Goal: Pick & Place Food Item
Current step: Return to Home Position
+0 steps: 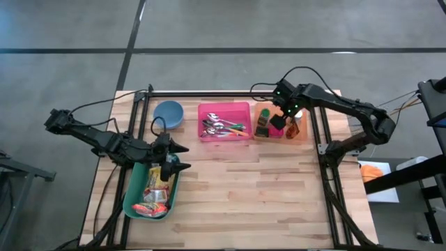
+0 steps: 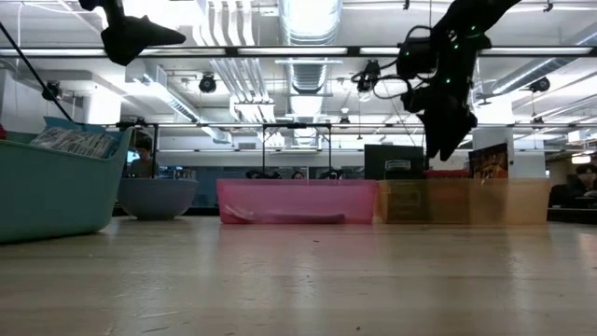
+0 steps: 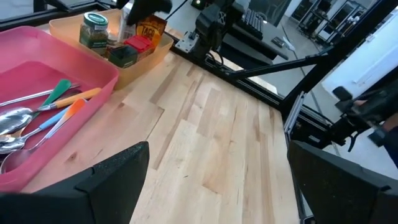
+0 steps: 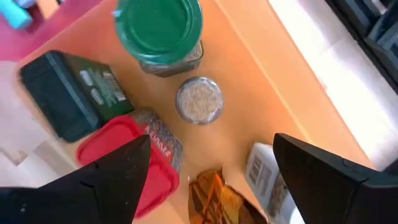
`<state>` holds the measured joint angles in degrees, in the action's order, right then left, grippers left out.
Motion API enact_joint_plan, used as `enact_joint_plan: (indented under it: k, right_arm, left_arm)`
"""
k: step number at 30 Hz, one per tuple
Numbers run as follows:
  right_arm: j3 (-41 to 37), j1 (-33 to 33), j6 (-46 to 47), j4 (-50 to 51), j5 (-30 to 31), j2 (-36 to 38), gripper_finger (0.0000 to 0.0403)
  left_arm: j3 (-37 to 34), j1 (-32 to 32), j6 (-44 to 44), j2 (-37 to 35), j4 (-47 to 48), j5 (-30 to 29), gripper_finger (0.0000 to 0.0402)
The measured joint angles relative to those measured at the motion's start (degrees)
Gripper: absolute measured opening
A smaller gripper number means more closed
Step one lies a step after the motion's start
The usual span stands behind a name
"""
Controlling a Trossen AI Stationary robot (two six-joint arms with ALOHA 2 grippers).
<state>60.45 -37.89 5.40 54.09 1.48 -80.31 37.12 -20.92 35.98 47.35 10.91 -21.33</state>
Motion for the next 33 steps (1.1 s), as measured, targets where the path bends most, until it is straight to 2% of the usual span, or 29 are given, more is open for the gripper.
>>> enact_joint_plan:
  k: [2, 5, 9, 14, 18, 21, 24, 29, 33]
  right_arm:
    - [0.0, 0.0, 0.0, 0.1, 0.0, 1.8, 0.0329]
    - [0.0, 0.2, 0.2, 0.1, -0.2, 4.8, 0.03]
    - [0.0, 0.3, 1.9, 0.1, -1.8, 9.1, 0.0232]
    - [-1.0, 3.4, 3.9, -1.2, -1.9, 14.9, 0.013]
    - [-3.6, 8.3, 4.2, -8.6, -1.5, 21.4, 0.0056]
    - [-6.8, 13.0, 4.5, -17.4, -1.5, 27.7, 0.0017]
    - [-11.6, 18.2, 5.1, -26.9, -1.5, 34.3, 0.0017]
    - [-22.7, 27.1, 2.5, -44.3, -1.5, 43.5, 0.0025]
    - [-29.5, 32.3, 2.2, -51.4, -1.5, 47.0, 0.0024]
  left_arm:
    - [0.0, 0.0, -0.2, 0.0, 0.3, 0.0, 0.0386]
    - [0.0, 0.0, -2.2, 0.0, 0.9, 0.0, 0.0386]
    - [0.0, 0.1, -10.3, 0.0, 2.5, 0.0, 0.0386]
    - [0.0, 0.1, -11.2, -2.7, 3.4, -2.5, 0.0386]
    - [-1.6, 0.1, -15.2, -6.5, 2.1, -4.2, 0.0386]
    - [-5.8, 0.1, -19.1, -9.3, -4.8, -4.0, 0.0386]
    - [-10.2, 0.2, -21.0, -12.4, -9.3, -2.6, 0.0386]
    - [-14.4, 0.2, -20.7, -17.7, -7.8, -2.0, 0.0386]
    - [-17.5, 0.2, -19.7, -21.4, -6.7, -1.0, 0.0386]
